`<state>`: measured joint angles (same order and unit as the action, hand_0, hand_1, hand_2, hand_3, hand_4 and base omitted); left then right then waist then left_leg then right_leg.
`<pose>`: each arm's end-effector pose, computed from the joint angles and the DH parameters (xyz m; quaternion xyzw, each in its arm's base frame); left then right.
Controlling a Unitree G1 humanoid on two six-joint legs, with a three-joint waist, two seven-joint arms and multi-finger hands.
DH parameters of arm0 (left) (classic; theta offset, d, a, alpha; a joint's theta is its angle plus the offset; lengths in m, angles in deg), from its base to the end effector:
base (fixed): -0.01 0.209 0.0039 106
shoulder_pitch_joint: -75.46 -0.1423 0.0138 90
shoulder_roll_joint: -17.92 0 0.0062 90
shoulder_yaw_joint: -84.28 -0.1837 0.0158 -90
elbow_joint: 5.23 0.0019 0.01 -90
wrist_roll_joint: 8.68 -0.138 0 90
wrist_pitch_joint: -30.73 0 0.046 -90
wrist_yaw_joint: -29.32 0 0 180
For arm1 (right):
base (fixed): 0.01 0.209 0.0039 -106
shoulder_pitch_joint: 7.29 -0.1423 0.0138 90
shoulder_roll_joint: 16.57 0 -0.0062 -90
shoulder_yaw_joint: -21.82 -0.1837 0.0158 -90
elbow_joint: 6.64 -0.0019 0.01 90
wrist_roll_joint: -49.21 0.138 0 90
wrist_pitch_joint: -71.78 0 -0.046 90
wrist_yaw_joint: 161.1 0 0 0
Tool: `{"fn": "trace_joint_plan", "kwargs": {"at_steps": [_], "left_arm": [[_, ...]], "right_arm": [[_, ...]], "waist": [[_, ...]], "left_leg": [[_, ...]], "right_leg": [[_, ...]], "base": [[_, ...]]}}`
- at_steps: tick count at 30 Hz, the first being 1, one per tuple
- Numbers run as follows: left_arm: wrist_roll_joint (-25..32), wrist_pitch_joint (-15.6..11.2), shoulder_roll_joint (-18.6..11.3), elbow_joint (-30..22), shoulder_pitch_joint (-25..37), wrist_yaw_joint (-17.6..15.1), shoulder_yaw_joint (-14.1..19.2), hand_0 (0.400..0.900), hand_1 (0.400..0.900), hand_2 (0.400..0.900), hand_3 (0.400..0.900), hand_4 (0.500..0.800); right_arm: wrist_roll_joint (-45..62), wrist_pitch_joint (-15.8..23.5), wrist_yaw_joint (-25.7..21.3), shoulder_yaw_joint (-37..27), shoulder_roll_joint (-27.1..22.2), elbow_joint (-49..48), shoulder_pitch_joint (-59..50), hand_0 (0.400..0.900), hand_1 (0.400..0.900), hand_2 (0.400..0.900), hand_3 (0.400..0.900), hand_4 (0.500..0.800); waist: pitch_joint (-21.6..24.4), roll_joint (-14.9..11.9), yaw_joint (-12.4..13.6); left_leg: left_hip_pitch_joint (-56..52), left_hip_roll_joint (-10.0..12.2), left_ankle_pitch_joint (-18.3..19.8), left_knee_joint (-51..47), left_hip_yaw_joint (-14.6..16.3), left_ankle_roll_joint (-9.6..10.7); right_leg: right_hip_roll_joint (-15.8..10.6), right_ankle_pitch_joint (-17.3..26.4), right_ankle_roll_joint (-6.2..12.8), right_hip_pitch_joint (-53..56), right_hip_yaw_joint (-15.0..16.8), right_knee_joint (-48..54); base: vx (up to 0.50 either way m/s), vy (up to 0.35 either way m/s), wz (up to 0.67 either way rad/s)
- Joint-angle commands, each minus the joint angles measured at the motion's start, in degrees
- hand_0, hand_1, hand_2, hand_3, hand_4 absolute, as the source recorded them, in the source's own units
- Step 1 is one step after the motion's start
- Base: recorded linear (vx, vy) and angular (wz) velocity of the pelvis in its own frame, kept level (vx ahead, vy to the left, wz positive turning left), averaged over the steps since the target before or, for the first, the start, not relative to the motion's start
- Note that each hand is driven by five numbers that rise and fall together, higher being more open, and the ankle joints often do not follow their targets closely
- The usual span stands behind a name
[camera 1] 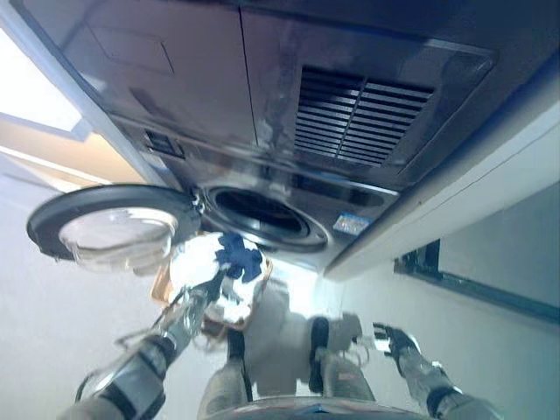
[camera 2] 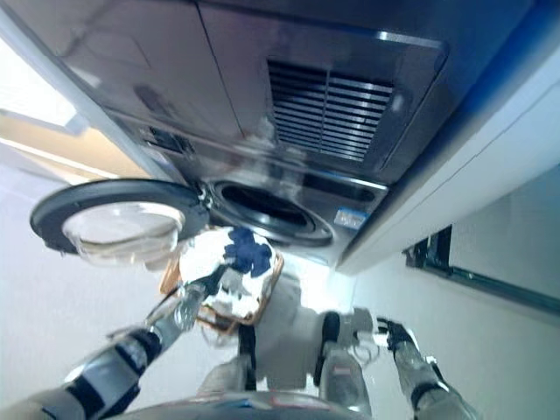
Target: Put the clothes in the basket into the washing machine.
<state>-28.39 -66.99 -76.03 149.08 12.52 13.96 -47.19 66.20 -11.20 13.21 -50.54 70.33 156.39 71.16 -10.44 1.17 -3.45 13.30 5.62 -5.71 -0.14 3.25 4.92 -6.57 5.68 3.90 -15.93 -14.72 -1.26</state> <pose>0.2322 0.1893 -0.0449 0.5448 0.1799 -0.1637 0.8025 0.1407 -0.2435 -0.0898 -0.1414 0.4553 -0.0892 0.8745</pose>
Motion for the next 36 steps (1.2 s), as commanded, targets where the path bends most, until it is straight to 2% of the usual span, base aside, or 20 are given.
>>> {"fn": "trace_joint_plan", "kwargs": {"at_steps": [1,3,11,21,25,31,32,33,36], "left_arm": [[-4.6,-1.37,-2.44,-1.37,6.9,-4.47,-0.98,0.9,0.9,0.9,0.9,0.8],[-7.22,-0.98,-3.62,-1.91,11.12,-5.18,-3.53,0.9,0.9,0.9,0.9,0.8],[-8.14,0.61,-5.0,-0.03,20.54,-6.96,-6.37,0.9,0.9,0.9,0.9,0.8],[-6.36,1.14,-8.49,2.32,27.93,-6.68,-7.96,0.9,0.9,0.9,0.9,0.8],[-6.1,1.31,-9.94,3.31,30.63,-5.12,-9.41,0.9,0.9,0.9,0.9,0.8],[-7.38,1.71,-11.6,3.61,32.86,-5.98,-10.4,0.9,0.9,0.9,0.9,0.8],[-7.85,2.24,-11.61,4.57,33.65,-6.25,-10.77,0.9,0.9,0.9,0.9,0.8],[-8.02,2.66,-11.65,5.13,34.36,-6.16,-11.09,0.9,0.9,0.9,0.9,0.8],[-9.06,4.0,-11.61,6.8,37.01,-5.94,-11.9,0.9,0.9,0.9,0.9,0.8]], "right_arm": [[3.1,2.46,-2.68,-0.79,-1.79,0.22,-1.63,0.9,0.9,0.9,0.9,0.8],[3.55,2.89,-3.61,-1.47,-2.99,-0.13,-1.84,0.9,0.9,0.9,0.9,0.8],[5.5,4.51,-5.26,-1.94,-3.76,-2.26,-2.53,0.9,0.9,0.9,0.9,0.8],[9.21,6.27,-5.37,-2.3,-4.21,-4.98,-3.2,0.9,0.9,0.9,0.9,0.8],[10.78,6.57,-5.1,-2.64,-4.73,-5.62,-3.32,0.9,0.9,0.9,0.9,0.8],[12.44,7.76,-5.29,-2.89,-4.88,-7.26,-2.72,0.9,0.9,0.9,0.9,0.8],[12.71,7.94,-5.56,-2.6,-4.67,-7.08,-3.48,0.9,0.9,0.9,0.9,0.8],[13.23,8.07,-5.95,-2.29,-4.46,-7.04,-4.06,0.9,0.9,0.9,0.9,0.8],[14.68,8.28,-6.49,-1.98,-4.09,-7.11,-5.97,0.9,0.9,0.9,0.9,0.8]], "waist": [[-1.65,-1.76,-1.05],[-2.63,-1.3,-2.08],[-4.39,-0.66,-4.47],[-4.55,-1.02,-6.53],[-4.93,-1.1,-7.25],[-4.75,-1.21,-7.68],[-4.76,-1.21,-7.75],[-4.67,-0.92,-7.6],[-4.95,-0.8,-7.67]], "left_leg": [[4.27,-2.57,1.92,3.3,1.26,-0.75],[7.12,-2.46,2.35,5.15,1.89,-0.72],[16.88,-2.33,4.01,11.53,2.54,-0.49],[28.41,-1.38,6.2,18.79,2.47,-0.53],[32.25,-0.94,7.24,21.86,2.21,-0.65],[37.05,-0.58,8.53,25.42,1.95,-0.88],[38.06,-0.38,8.64,25.82,1.92,-0.92],[38.3,-0.06,10.71,26.73,1.73,-0.57],[40.65,-0.16,10.93,27.35,1.8,-0.66]], "right_leg": [[-2.11,-0.25,5.16,-1.73,2.83,-4.45],[-2.58,-0.19,5.19,-5.05,3.56,-5.9],[-3.42,-0.44,5.15,-15.1,4.2,-10.68],[-4.0,-0.68,5.26,-25.56,4.6,-15.15],[-4.12,-1.18,5.33,-29.39,4.69,-17.75],[-4.22,-1.81,5.05,-33.76,4.79,-20.11],[-4.3,-1.68,5.05,-34.83,4.85,-20.35],[-4.05,-3.3,5.6,-35.08,5.13,-21.11],[-4.05,-3.11,5.74,-37.33,5.17,-21.22]], "base": [[-0.08,0.04,-0.21],[-0.07,0.043,-0.15],[-0.06,0.017,-0.06],[-0.02,-0.001,0.0],[0.0,-0.001,0.0],[0.0,0.001,-0.01],[0.09,0.008,-0.1],[0.09,0.014,-0.1],[0.03,0.002,-0.03]]}}
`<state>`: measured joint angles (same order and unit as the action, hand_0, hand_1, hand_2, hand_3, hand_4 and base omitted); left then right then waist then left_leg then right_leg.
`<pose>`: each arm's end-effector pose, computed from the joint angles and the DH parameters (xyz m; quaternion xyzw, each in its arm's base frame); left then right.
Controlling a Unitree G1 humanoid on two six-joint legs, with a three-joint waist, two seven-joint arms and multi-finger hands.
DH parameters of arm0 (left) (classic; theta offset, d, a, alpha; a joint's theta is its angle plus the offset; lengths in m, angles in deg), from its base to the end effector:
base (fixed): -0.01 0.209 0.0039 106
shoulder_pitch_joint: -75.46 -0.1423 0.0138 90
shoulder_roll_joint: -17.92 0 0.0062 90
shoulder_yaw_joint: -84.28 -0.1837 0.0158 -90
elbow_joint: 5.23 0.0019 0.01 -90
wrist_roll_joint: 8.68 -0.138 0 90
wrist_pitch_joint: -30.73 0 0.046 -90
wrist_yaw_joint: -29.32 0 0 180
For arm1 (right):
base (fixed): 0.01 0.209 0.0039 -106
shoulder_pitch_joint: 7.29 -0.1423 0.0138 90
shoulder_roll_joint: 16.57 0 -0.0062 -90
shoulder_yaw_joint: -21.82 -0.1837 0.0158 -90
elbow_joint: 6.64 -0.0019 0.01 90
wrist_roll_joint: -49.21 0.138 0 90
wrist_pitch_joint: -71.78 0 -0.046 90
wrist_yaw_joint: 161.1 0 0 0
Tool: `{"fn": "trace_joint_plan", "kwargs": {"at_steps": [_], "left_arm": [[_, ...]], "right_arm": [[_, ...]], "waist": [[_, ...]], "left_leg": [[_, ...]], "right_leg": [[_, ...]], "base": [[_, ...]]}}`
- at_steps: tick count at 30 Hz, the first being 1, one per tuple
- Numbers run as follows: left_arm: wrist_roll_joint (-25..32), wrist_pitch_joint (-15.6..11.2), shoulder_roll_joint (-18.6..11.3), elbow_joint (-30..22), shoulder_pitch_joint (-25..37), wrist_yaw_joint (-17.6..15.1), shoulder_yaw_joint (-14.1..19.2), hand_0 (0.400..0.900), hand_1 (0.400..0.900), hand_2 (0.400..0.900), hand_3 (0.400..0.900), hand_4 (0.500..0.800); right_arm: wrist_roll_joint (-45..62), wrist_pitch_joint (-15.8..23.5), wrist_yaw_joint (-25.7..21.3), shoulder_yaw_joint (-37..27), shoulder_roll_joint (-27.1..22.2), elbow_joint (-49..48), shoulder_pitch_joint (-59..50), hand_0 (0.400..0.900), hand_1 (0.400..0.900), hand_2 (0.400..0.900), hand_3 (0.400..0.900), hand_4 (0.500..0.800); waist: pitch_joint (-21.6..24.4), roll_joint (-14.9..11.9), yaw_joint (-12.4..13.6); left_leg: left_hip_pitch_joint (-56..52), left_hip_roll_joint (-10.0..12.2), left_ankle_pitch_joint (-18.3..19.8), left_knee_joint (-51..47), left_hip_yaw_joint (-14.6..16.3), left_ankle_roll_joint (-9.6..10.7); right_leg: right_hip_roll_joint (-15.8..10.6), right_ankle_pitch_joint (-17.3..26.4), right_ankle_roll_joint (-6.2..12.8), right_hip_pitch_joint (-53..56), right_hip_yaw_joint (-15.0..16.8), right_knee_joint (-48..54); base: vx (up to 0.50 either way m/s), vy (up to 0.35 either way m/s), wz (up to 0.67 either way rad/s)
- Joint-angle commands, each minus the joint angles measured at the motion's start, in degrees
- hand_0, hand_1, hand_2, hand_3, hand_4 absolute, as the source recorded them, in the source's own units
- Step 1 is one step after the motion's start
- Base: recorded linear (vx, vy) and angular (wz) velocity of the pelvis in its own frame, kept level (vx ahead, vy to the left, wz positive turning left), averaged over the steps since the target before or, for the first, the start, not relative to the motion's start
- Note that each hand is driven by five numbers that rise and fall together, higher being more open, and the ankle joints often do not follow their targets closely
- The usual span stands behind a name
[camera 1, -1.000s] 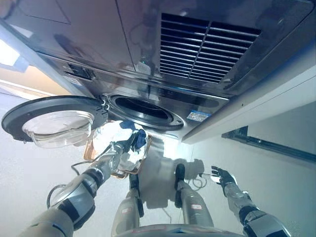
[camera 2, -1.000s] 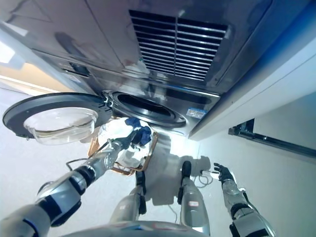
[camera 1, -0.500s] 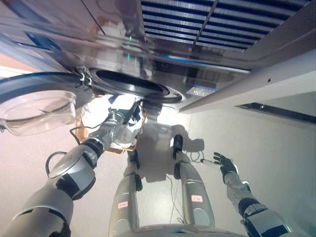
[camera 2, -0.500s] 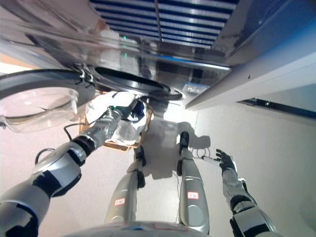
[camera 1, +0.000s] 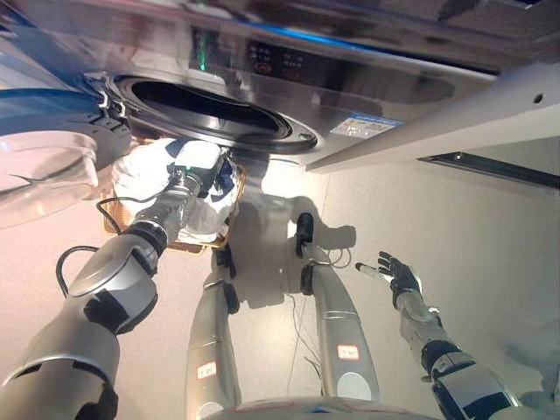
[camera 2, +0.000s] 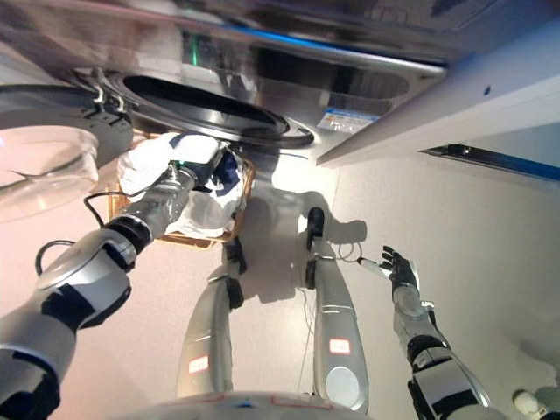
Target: Put the clothes in the basket into the washing machine.
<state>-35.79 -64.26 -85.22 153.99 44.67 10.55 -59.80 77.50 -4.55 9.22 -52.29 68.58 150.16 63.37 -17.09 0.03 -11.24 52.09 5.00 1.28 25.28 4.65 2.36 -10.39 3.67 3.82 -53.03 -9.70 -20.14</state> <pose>0.3484 0.2063 0.1080 0.7406 -0.0314 -0.0402 0.6700 0.2060 -0.2420 -0.0505 -0.0618 0.2855 -0.1613 0.9427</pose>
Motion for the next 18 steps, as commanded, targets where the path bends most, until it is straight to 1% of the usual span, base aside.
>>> {"fn": "trace_joint_plan", "kwargs": {"at_steps": [1,5,8,11,13,16,18], "left_arm": [[-1.91,1.75,-2.51,2.45,5.56,-2.45,0.51,0.9,0.9,0.9,0.9,0.8],[-1.22,2.33,-3.75,3.39,8.44,-2.1,0.34,0.9,0.9,0.9,0.9,0.8],[-1.24,2.74,-4.72,4.04,11.18,-2.17,-0.75,0.9,0.9,0.9,0.9,0.8],[-2.49,3.44,-5.17,4.41,13.05,-2.43,-2.01,0.9,0.9,0.9,0.9,0.8],[-2.24,3.57,-5.08,5.28,14.2,-1.45,-2.37,0.9,0.9,0.9,0.9,0.8],[-2.42,3.26,-5.66,5.6,15.33,-1.12,-3.2,0.9,0.9,0.9,0.9,0.8],[-1.97,3.35,-5.98,6.94,15.17,0.59,-3.67,0.9,0.9,0.9,0.9,0.8]], "right_arm": [[3.74,1.6,-2.66,-0.27,-2.19,-0.9,1.25,0.9,0.9,0.9,0.9,0.8],[4.74,1.68,-3.52,-1.04,-2.07,-0.04,0.23,0.9,0.9,0.9,0.9,0.8],[5.58,1.54,-4.1,-1.78,-2.5,1.95,-0.82,0.9,0.9,0.9,0.9,0.8],[7.21,1.44,-4.09,-2.83,-2.93,4.03,-0.42,0.9,0.9,0.9,0.9,0.8],[8.29,1.23,-3.91,-3.68,-3.4,5.29,-0.24,0.9,0.9,0.9,0.9,0.8],[9.62,1.51,-3.64,-4.95,-3.71,6.15,1.86,0.9,0.9,0.9,0.9,0.8],[10.53,1.43,-3.46,-5.73,-3.68,6.49,2.73,0.9,0.9,0.9,0.9,0.8]], "waist": [[1.58,0.36,0.1],[1.38,0.41,0.12],[1.42,0.51,0.24],[1.36,0.75,0.18],[1.48,0.84,0.09],[1.59,0.66,-0.09],[1.41,0.48,-0.3]], "left_leg": [[2.66,0.4,4.01,2.09,0.43,1.85],[5.8,0.17,4.4,3.72,0.58,1.33],[8.08,-0.35,4.87,4.85,0.57,0.91],[10.04,-0.61,5.2,5.73,0.33,0.67],[11.51,-0.64,5.47,6.46,0.26,0.58],[13.39,-0.65,5.67,7.07,0.18,0.41],[14.55,-0.6,6.0,7.92,0.25,0.14]], "right_leg": [[-0.09,-1.04,5.84,-0.89,0.19,-2.31],[0.05,-0.69,6.08,-4.04,0.32,-3.34],[0.11,-0.93,6.05,-6.32,0.38,-4.63],[0.07,-1.19,5.96,-8.2,0.26,-5.55],[-0.05,-1.27,5.9,-9.64,0.1,-6.01],[0.15,-1.36,5.91,-11.44,0.3,-6.32],[0.26,-1.3,5.93,-12.67,0.4,-6.71]], "base": [[0.01,0.013,-0.05],[0.02,0.017,-0.05],[0.03,0.01,0.02],[0.02,0.002,0.06],[0.0,0.0,0.0],[0.0,0.004,-0.02],[0.0,0.031,-0.13]]}}
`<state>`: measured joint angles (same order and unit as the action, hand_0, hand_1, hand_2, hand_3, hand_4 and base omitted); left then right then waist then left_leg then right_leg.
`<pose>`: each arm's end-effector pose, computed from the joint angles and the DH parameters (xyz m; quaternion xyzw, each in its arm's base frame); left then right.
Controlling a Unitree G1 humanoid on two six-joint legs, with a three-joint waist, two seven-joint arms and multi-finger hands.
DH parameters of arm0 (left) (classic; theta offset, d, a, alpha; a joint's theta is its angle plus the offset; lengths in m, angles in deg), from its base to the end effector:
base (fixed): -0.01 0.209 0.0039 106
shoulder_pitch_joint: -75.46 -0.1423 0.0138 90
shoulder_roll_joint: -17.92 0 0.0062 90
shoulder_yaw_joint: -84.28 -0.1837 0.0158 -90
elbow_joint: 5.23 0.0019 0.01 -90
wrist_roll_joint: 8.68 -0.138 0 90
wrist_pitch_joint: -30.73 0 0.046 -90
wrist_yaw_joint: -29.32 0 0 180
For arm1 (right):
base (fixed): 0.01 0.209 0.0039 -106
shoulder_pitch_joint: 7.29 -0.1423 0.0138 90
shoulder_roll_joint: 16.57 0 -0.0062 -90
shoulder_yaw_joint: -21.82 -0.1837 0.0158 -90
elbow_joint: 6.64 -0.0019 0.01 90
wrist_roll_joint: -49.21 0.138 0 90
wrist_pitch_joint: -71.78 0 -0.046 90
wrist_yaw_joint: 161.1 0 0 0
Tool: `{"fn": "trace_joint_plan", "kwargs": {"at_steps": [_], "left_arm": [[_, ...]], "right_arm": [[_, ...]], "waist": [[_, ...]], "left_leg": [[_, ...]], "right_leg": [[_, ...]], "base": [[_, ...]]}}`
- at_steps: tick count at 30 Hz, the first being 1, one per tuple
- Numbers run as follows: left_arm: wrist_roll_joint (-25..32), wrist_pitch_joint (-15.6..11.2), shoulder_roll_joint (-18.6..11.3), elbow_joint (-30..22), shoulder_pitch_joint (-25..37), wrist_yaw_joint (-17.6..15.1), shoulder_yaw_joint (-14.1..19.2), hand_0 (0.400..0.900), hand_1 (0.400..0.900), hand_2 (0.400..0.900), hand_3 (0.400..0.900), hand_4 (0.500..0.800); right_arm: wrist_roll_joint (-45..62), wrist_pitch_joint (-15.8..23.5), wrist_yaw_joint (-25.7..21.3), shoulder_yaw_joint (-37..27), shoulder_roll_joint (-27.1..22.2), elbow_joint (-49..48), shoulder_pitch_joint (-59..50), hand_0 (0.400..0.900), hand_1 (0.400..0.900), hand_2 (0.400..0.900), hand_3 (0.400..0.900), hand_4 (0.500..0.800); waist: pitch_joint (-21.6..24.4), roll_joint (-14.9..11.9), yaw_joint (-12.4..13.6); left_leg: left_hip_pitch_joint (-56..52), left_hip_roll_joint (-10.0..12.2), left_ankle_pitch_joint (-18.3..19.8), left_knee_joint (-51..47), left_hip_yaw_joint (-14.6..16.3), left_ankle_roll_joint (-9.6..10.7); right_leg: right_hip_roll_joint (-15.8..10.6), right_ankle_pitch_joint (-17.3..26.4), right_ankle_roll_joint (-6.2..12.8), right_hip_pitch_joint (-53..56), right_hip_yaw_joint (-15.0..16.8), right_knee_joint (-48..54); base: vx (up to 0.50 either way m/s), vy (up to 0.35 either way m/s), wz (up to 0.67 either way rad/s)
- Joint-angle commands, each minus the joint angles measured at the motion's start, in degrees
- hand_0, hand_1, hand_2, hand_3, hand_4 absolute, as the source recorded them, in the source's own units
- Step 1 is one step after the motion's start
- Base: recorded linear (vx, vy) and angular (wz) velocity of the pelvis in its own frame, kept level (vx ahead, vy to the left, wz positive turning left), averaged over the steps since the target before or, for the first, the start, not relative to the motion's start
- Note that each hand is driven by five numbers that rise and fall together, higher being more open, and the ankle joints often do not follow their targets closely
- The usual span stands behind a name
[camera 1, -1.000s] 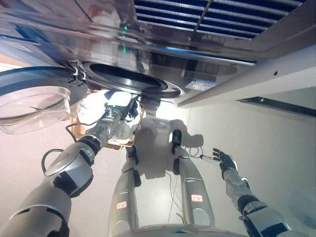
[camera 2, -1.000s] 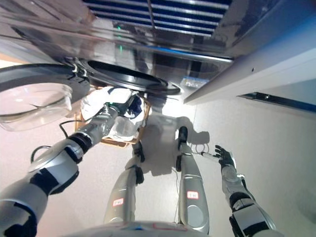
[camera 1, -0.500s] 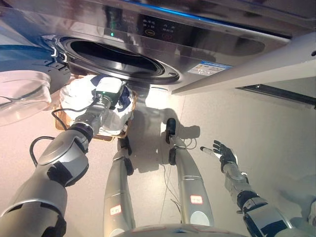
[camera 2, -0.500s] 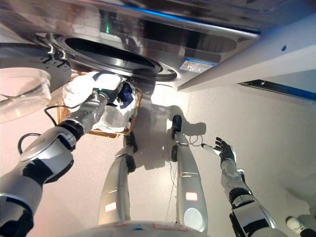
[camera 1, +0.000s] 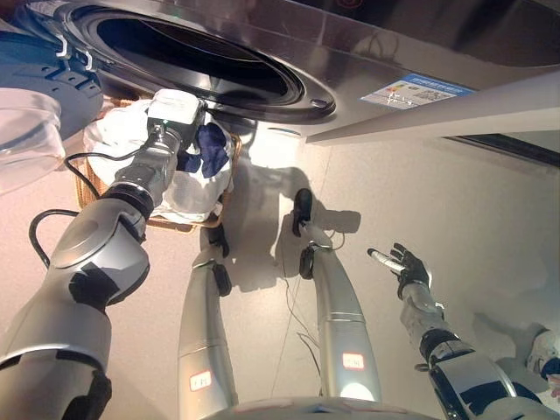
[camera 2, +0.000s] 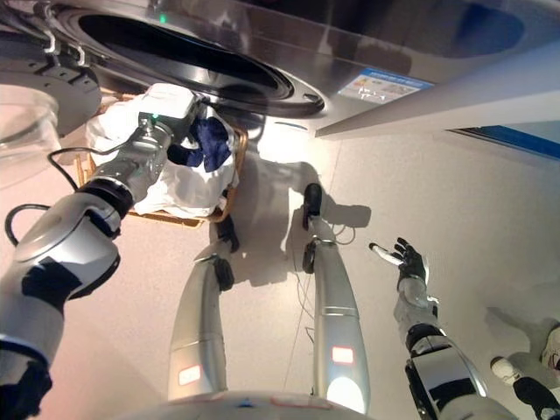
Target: Put the clothes in the basket into the washing machine.
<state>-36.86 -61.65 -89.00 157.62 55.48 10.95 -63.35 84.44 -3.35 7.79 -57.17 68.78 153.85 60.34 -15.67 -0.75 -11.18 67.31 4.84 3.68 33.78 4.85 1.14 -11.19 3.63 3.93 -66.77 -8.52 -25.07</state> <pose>0.3665 0.2223 0.1734 0.7830 -0.0499 0.0438 0.6184 0.2150 -0.2505 -0.0432 0.0107 0.2660 -0.2410 0.9333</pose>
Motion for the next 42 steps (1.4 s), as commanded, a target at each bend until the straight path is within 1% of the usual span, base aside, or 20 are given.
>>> {"fn": "trace_joint_plan", "kwargs": {"at_steps": [1,2,3,5,9,13,14,16,21,22,23,24,30,32,35,36,37,40,41,42], "left_arm": [[-0.72,0.67,-2.38,3.97,4.48,1.51,-0.6,0.9,0.9,0.9,0.9,0.8],[-0.08,0.5,-2.59,4.95,3.96,3.6,-0.71,0.9,0.9,0.9,0.9,0.8],[1.27,0.02,-2.67,5.08,3.92,4.3,-0.46,0.9,0.9,0.9,0.9,0.8],[1.63,-0.65,-2.99,5.66,3.12,6.71,-1.12,0.9,0.9,0.9,0.9,0.8],[2.09,-1.01,-2.45,5.53,3.11,8.93,-2.72,0.9,0.9,0.9,0.9,0.8],[2.5,-1.32,-2.22,4.95,3.67,8.84,-3.21,0.9,0.9,0.9,0.9,0.8],[1.71,-1.32,-2.03,4.8,3.71,8.66,-4.06,0.9,0.9,0.9,0.9,0.8],[1.02,-1.11,-1.48,4.81,3.6,8.65,-4.44,0.9,0.9,0.9,0.9,0.8],[1.45,-0.82,-0.5,5.11,4.13,8.33,-4.59,0.9,0.9,0.9,0.9,0.8],[1.88,-0.77,-0.62,5.06,4.19,7.64,-4.08,0.9,0.9,0.9,0.9,0.8],[1.88,-0.77,-0.63,5.06,4.18,7.64,-4.07,0.596,0.596,0.596,0.596,0.618],[2.82,-0.67,-0.86,4.76,4.04,6.28,-2.83,0.4,0.4,0.4,0.4,0.5],[3.68,-0.79,0.46,3.52,3.47,3.96,-0.91,0.4,0.4,0.4,0.4,0.5],[4.12,-0.74,0.96,3.18,3.16,2.44,0.21,0.4,0.4,0.4,0.4,0.5],[3.97,-0.55,1.07,2.9,2.63,1.21,0.82,0.4,0.4,0.4,0.4,0.5],[4.4,-0.37,1.32,2.1,2.05,-0.7,2.6,0.4,0.4,0.4,0.4,0.5],[5.37,-0.27,1.27,1.93,1.79,-1.25,3.65,0.4,0.4,0.4,0.4,0.5],[12.14,-0.97,1.57,1.11,-0.38,-4.43,10.95,0.4,0.4,0.4,0.4,0.5],[12.15,-0.96,1.54,1.05,-0.48,-4.44,11.03,0.4,0.4,0.4,0.4,0.5],[14.9,-1.46,1.33,0.17,-1.07,-5.31,13.3,0.4,0.4,0.4,0.4,0.5]], "right_arm": [[3.89,0.04,-1.75,-0.98,-3.96,2.82,5.95,0.9,0.9,0.9,0.9,0.8],[4.31,-0.3,-1.29,-1.2,-4.21,2.77,5.93,0.9,0.9,0.9,0.9,0.8],[4.71,-0.35,-1.07,-1.37,-4.49,2.84,6.02,0.9,0.9,0.9,0.9,0.8],[4.31,-0.74,-0.84,-1.42,-4.74,2.75,6.43,0.9,0.9,0.9,0.9,0.8],[4.67,-1.02,-0.77,-1.38,-5.74,3.3,4.87,0.9,0.9,0.9,0.9,0.8],[4.78,-0.93,-1.17,-0.79,-6.04,3.95,2.53,0.9,0.9,0.9,0.9,0.8],[4.92,-0.91,-1.47,-0.07,-6.24,4.44,0.55,0.9,0.9,0.9,0.9,0.8],[5.27,-1.03,-1.71,0.6,-6.35,4.83,-1.57,0.9,0.9,0.9,0.9,0.8],[6.24,-1.14,-2.27,1.24,-7.22,5.97,-4.99,0.9,0.9,0.9,0.9,0.8],[6.53,-0.95,-2.28,1.18,-7.41,6.26,-5.42,0.9,0.9,0.9,0.9,0.8],[6.54,-0.94,-2.27,1.2,-7.42,6.29,-5.44,0.9,0.9,0.9,0.9,0.8],[6.87,-0.64,-2.62,0.91,-7.08,6.37,-5.7,0.9,0.9,0.9,0.9,0.8],[6.16,0.02,-3.23,1.49,-5.35,5.5,-4.71,0.9,0.9,0.9,0.9,0.8],[5.87,0.44,-3.47,1.56,-4.6,5.16,-3.98,0.9,0.9,0.9,0.9,0.8],[5.22,0.84,-3.61,1.96,-3.99,4.56,-3.16,0.9,0.9,0.9,0.9,0.8],[4.62,1.5,-3.97,2.11,-3.29,3.63,-2.62,0.9,0.9,0.9,0.9,0.8],[4.4,1.62,-4.05,2.11,-3.19,3.28,-2.5,0.9,0.9,0.9,0.9,0.8],[3.62,2.25,-5.03,2.18,-1.99,2.04,-1.89,0.9,0.9,0.9,0.9,0.8],[3.6,2.23,-5.07,2.25,-2.02,2.0,-1.86,0.9,0.9,0.9,0.9,0.8],[3.6,2.48,-5.29,1.95,-1.95,1.79,-1.56,0.9,0.9,0.9,0.9,0.8]], "waist": [[-0.06,1.18,-0.47],[-0.08,1.03,-0.67],[-0.16,0.92,-0.79],[0.0,0.77,-1.03],[0.66,1.17,-0.94],[1.2,1.58,-0.67],[1.6,1.76,-0.42],[1.88,1.76,-0.12],[2.05,1.8,0.19],[2.18,1.81,0.29],[2.27,1.84,0.29],[2.33,1.78,0.47],[2.91,1.74,0.58],[3.26,1.74,0.57],[3.58,1.69,0.45],[3.75,1.61,0.44],[3.65,1.56,0.38],[3.07,1.37,0.56],[2.92,1.37,0.5],[2.77,1.31,0.63]], "left_leg": [[-0.08,-0.37,3.69,-0.28,0.09,1.23],[0.46,-0.22,3.84,0.17,0.0,1.04],[0.92,-0.2,3.88,0.64,0.07,0.94],[1.34,-0.1,4.31,1.31,0.28,0.7],[2.77,-0.5,4.99,2.79,0.05,0.41],[3.77,-0.71,5.27,3.14,-0.06,0.21],[4.6,-0.88,5.28,3.42,-0.18,0.09],[5.52,-1.07,5.4,3.97,-0.26,0.07],[7.48,-1.31,5.98,5.77,-0.46,-0.16],[8.52,-1.42,6.27,7.16,-0.42,-0.19],[8.68,-1.41,6.32,7.27,-0.43,-0.19],[9.17,-1.49,6.6,8.08,-0.45,-0.37],[8.79,-1.76,6.4,7.45,-0.42,-0.45],[7.81,-1.8,6.18,6.43,-0.47,-0.38],[6.81,-1.89,5.84,5.62,-0.57,-0.26],[5.19,-1.77,5.25,3.62,-0.62,0.08],[4.31,-1.75,4.98,2.77,-0.61,0.15],[0.54,-1.55,3.48,-0.85,-0.57,0.85],[0.25,-1.57,3.4,-1.03,-0.56,0.86],[-1.06,-1.58,3.0,-2.27,-0.65,1.03]], "right_leg": [[1.08,-1.2,5.84,0.64,-0.76,-1.85],[1.25,-1.18,5.86,0.04,-0.6,-2.15],[1.31,-1.18,5.82,-0.27,-0.48,-2.34],[1.47,-1.35,5.86,-1.0,-0.26,-3.06],[1.46,-1.9,5.43,-2.43,0.13,-4.36],[1.43,-2.28,5.26,-3.55,0.17,-4.92],[1.39,-2.38,5.21,-4.55,0.4,-5.43],[1.34,-2.7,5.02,-5.26,0.49,-5.82],[1.26,-3.42,4.82,-7.15,1.04,-7.93],[1.15,-3.78,4.68,-8.21,1.12,-9.31],[1.15,-3.83,4.68,-8.36,1.12,-9.42],[1.14,-4.1,4.46,-8.94,1.18,-10.32],[0.87,-3.84,4.37,-8.4,1.09,-9.67],[1.06,-3.8,4.25,-7.53,1.12,-9.03],[1.1,-3.37,4.23,-6.4,1.0,-7.98],[1.24,-2.59,4.3,-4.64,0.87,-6.12],[1.24,-2.23,4.34,-3.72,0.71,-5.11],[1.5,-0.83,4.4,0.09,0.48,-1.32],[1.5,-0.77,4.4,0.36,0.48,-1.17],[1.6,-0.43,4.41,1.64,0.27,0.15]], "base": [[0.0,0.04,-0.2],[0.01,0.034,-0.2],[0.01,0.032,-0.19],[0.02,0.027,-0.11],[0.01,0.015,-0.01],[0.0,0.021,-0.01],[0.0,0.0,0.0],[0.0,-0.002,0.02],[0.0,0.001,0.01],[0.0,0.0,0.0],[0.0,0.0,0.0],[0.0,0.0,0.0],[0.0,0.0,0.0],[0.0,0.0,0.0],[0.0,0.0,0.0],[0.0,0.0,0.0],[0.0,0.0,0.0],[0.0,0.0,0.0],[0.0,0.0,0.0],[0.02,-0.055,0.01]]}}
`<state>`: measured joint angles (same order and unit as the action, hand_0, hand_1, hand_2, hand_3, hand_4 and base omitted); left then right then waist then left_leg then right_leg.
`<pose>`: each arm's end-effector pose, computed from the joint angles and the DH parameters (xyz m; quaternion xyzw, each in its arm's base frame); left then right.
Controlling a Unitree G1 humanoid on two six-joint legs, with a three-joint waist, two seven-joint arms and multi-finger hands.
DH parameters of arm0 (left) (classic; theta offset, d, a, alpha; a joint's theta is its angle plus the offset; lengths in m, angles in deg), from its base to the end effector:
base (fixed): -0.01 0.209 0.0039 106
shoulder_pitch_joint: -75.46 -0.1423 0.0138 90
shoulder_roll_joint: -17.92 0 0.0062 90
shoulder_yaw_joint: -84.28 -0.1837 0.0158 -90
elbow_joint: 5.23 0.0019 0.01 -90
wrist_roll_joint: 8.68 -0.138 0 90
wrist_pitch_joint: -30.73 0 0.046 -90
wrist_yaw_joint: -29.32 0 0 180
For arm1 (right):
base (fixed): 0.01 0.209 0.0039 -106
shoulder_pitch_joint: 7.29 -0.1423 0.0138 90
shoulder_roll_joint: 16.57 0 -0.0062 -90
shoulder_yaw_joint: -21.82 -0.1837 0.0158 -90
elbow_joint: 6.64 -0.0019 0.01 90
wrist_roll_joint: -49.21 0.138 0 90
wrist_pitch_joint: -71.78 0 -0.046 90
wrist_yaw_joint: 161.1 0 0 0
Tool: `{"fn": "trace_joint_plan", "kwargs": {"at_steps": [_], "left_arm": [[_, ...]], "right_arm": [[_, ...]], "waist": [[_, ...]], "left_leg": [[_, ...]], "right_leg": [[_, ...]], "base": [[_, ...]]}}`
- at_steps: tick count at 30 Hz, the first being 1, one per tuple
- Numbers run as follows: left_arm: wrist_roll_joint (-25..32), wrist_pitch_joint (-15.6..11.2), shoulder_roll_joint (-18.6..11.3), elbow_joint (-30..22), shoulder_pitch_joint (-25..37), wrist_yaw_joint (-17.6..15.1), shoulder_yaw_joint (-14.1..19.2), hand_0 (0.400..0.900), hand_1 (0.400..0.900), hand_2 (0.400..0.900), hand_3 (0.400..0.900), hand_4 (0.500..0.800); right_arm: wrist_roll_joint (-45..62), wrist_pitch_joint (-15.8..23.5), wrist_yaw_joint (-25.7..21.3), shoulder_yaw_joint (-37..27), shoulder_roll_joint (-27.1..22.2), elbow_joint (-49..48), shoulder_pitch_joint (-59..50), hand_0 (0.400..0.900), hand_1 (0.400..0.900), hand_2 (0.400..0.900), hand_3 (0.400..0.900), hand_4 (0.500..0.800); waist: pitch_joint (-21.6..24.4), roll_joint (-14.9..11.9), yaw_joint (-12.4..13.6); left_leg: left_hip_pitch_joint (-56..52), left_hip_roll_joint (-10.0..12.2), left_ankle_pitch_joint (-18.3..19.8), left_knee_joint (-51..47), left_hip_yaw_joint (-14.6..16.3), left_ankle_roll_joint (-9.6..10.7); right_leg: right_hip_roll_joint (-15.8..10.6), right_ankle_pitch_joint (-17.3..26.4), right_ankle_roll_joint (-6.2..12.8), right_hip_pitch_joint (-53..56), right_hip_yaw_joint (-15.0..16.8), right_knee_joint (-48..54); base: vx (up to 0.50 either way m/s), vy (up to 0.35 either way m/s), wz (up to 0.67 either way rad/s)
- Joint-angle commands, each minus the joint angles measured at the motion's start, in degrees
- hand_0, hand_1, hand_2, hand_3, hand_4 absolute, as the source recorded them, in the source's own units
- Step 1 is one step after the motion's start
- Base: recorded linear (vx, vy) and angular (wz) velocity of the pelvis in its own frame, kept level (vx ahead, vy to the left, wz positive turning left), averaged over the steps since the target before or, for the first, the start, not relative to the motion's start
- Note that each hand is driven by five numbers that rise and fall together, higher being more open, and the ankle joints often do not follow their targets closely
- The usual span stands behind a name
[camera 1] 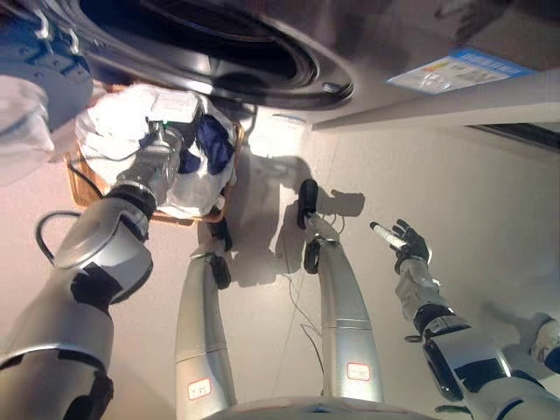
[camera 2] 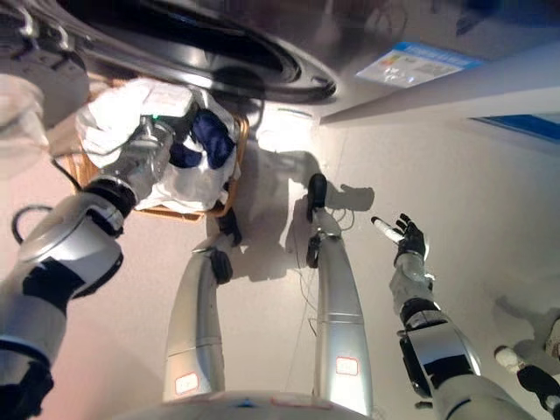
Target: Put the clothes in the basket into the washing machine.
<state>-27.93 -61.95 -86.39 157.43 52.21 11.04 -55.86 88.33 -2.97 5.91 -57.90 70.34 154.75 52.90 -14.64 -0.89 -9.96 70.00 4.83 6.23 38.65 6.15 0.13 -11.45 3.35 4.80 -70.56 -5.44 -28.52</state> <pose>0.3643 0.2144 0.1562 0.6870 -0.0286 0.0568 0.7238 0.2520 -0.2359 -0.0190 0.0595 0.2140 -0.2529 0.9416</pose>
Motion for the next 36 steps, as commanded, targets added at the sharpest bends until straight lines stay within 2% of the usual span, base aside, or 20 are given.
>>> {"fn": "trace_joint_plan", "kwargs": {"at_steps": [1,2,4,7,8,10,11,12,13,16,19,27,32,33,34,35,36], "left_arm": [[12.31,-2.86,-0.28,0.25,-1.17,-6.01,11.67,0.4,0.4,0.4,0.4,0.5],[16.72,-3.8,0.42,0.3,-2.92,-6.29,15.0,0.4,0.4,0.4,0.4,0.5],[23.53,-5.77,1.57,-1.54,-5.77,-5.73,19.48,0.4,0.4,0.4,0.4,0.5],[32.42,-8.05,3.64,-3.39,-9.19,-4.88,24.59,0.4,0.4,0.4,0.4,0.5],[36.95,-9.15,4.39,-3.57,-10.07,-4.59,26.84,0.4,0.4,0.4,0.4,0.5],[50.92,-12.29,7.11,-5.07,-12.7,-1.71,33.72,0.4,0.4,0.4,0.4,0.5],[53.1,-13.03,7.91,-4.85,-13.42,-1.05,35.05,0.4,0.4,0.4,0.4,0.5],[57.94,-13.57,8.98,-4.93,-13.8,0.33,37.14,0.4,0.4,0.4,0.4,0.5],[65.26,-14.61,10.55,-5.64,-13.93,0.96,40.44,0.4,0.4,0.4,0.4,0.5],[74.66,-16.4,13.37,-7.04,-12.56,2.84,43.93,0.4,0.4,0.4,0.4,0.5],[79.74,-18.06,15.95,-8.1,-9.78,2.64,44.99,0.4,0.4,0.4,0.4,0.5],[80.96,-18.48,18.59,-5.12,-0.02,1.25,43.58,0.4,0.4,0.4,0.4,0.5],[83.02,-20.05,19.52,-5.09,2.92,0.72,45.5,0.4,0.4,0.4,0.4,0.5],[83.14,-20.06,19.57,-5.34,3.26,0.96,45.49,0.527,0.527,0.527,0.527,0.576],[82.88,-19.9,19.38,-5.13,3.26,1.08,45.49,0.61,0.61,0.61,0.61,0.626],[82.78,-19.98,18.98,-5.04,3.2,1.05,45.77,0.9,0.9,0.9,0.9,0.8],[82.66,-19.98,18.75,-5.19,2.81,1.21,45.93,0.9,0.9,0.9,0.9,0.8]], "right_arm": [[-1.06,2.19,-3.92,2.41,-2.59,0.24,6.56,0.9,0.9,0.9,0.9,0.8],[-1.26,2.05,-4.02,2.36,-2.35,0.24,6.71,0.9,0.9,0.9,0.9,0.8],[-1.52,1.78,-4.38,1.81,-2.04,-0.24,7.12,0.9,0.9,0.9,0.9,0.8],[-1.83,1.11,-4.13,0.89,-2.25,-0.45,7.48,0.9,0.9,0.9,0.9,0.8],[-1.51,0.82,-3.9,0.57,-2.55,-0.15,7.27,0.9,0.9,0.9,0.9,0.8],[-0.94,0.16,-3.5,-0.28,-2.6,0.12,6.87,0.9,0.9,0.9,0.9,0.8],[-1.02,0.19,-3.47,-0.41,-2.64,0.41,6.75,0.9,0.9,0.9,0.9,0.8],[-1.03,-0.06,-3.42,-0.7,-2.78,0.68,6.28,0.9,0.9,0.9,0.9,0.8],[-0.58,-0.29,-3.39,-1.13,-3.27,1.19,5.04,0.9,0.9,0.9,0.9,0.8],[0.0,-1.11,-3.78,-1.32,-4.27,2.61,1.62,0.9,0.9,0.9,0.9,0.8],[0.22,-1.71,-4.08,-0.49,-4.23,3.73,-0.71,0.9,0.9,0.9,0.9,0.8],[0.8,-1.26,-5.82,3.02,-1.54,5.35,-5.5,0.9,0.9,0.9,0.9,0.8],[1.04,-0.17,-7.26,3.19,-0.17,4.98,-6.68,0.9,0.9,0.9,0.9,0.8],[0.86,0.08,-7.37,3.21,-0.02,4.72,-6.1,0.9,0.9,0.9,0.9,0.8],[0.68,0.3,-7.28,3.25,0.37,4.33,-5.18,0.9,0.9,0.9,0.9,0.8],[0.49,0.38,-7.13,3.11,0.56,3.93,-4.01,0.9,0.9,0.9,0.9,0.8],[0.25,0.63,-7.05,3.04,0.75,3.43,-2.73,0.9,0.9,0.9,0.9,0.8]], "waist": [[1.59,1.13,-0.42],[1.51,0.95,-0.38],[1.39,0.91,-0.1],[1.05,0.75,0.32],[0.69,0.46,0.22],[0.84,0.39,0.79],[0.85,0.37,0.84],[0.86,0.2,0.97],[0.89,0.09,1.32],[1.01,-0.08,1.47],[1.2,-0.21,1.42],[2.24,-0.85,-0.32],[2.55,-2.26,-1.75],[2.64,-2.53,-2.24],[2.78,-2.7,-2.53],[2.96,-2.92,-2.89],[3.06,-2.98,-3.1]], "left_leg": [[-6.54,-1.46,-0.45,-9.41,-2.08,2.5],[-8.19,-1.44,-1.01,-10.74,-2.14,2.81],[-11.85,-1.39,-2.3,-14.12,-2.31,3.48],[-17.66,-1.86,-3.89,-18.66,-2.26,4.03],[-19.05,-2.42,-6.43,-20.39,-1.78,3.81],[-23.18,-3.03,-7.52,-23.49,-1.84,4.29],[-25.16,-3.24,-7.77,-24.77,-1.81,4.39],[-26.64,-3.29,-8.01,-25.83,-1.72,4.52],[-27.73,-3.46,-8.43,-26.45,-1.68,4.75],[-30.39,-3.35,-8.91,-28.34,-1.59,4.94],[-30.77,-3.31,-9.12,-28.6,-1.73,4.89],[-28.5,-2.69,-9.63,-29.1,-1.11,4.66],[-25.8,-2.15,-9.04,-28.02,-0.54,4.49],[-25.42,-2.08,-8.86,-27.89,-0.37,4.38],[-25.05,-1.89,-8.76,-27.73,-0.17,4.33],[-24.69,-1.72,-8.58,-27.48,0.03,4.29],[-24.57,-1.55,-8.23,-27.24,0.21,4.24]], "right_leg": [[2.1,0.5,3.52,8.12,-2.86,5.83],[2.18,0.93,3.43,9.91,-2.83,7.21],[2.29,1.69,3.59,13.44,-2.86,10.16],[2.55,2.6,3.8,19.33,-3.22,14.3],[2.27,4.44,3.36,20.83,-3.77,16.0],[2.69,4.82,3.52,24.91,-4.22,18.52],[3.01,4.84,3.56,26.66,-4.36,19.55],[3.16,4.89,3.61,28.27,-4.52,20.5],[3.27,5.02,3.63,29.59,-4.78,21.12],[3.68,5.32,3.74,32.05,-5.02,22.61],[3.91,5.58,3.6,32.58,-4.96,23.0],[4.62,6.25,3.61,29.87,-4.17,23.3],[5.13,6.31,3.59,27.01,-3.35,22.69],[5.25,6.47,3.68,26.61,-3.13,22.68],[5.28,6.58,3.72,26.28,-2.99,22.73],[5.38,6.66,3.77,25.95,-2.75,22.74],[5.56,6.6,3.81,25.73,-2.51,22.64]], "base": [[0.03,-0.073,0.01],[0.03,-0.077,0.02],[0.02,-0.063,0.06],[-0.01,-0.057,0.08],[-0.05,-0.038,0.08],[0.0,-0.045,0.03],[0.06,-0.046,-0.01],[0.05,-0.046,-0.02],[0.05,-0.058,0.01],[0.04,-0.045,-0.02],[0.01,-0.029,-0.03],[0.02,-0.002,-0.13],[0.02,0.002,-0.23],[0.02,0.009,-0.24],[0.03,0.011,-0.24],[0.03,0.021,-0.26],[0.03,0.025,-0.24]]}}
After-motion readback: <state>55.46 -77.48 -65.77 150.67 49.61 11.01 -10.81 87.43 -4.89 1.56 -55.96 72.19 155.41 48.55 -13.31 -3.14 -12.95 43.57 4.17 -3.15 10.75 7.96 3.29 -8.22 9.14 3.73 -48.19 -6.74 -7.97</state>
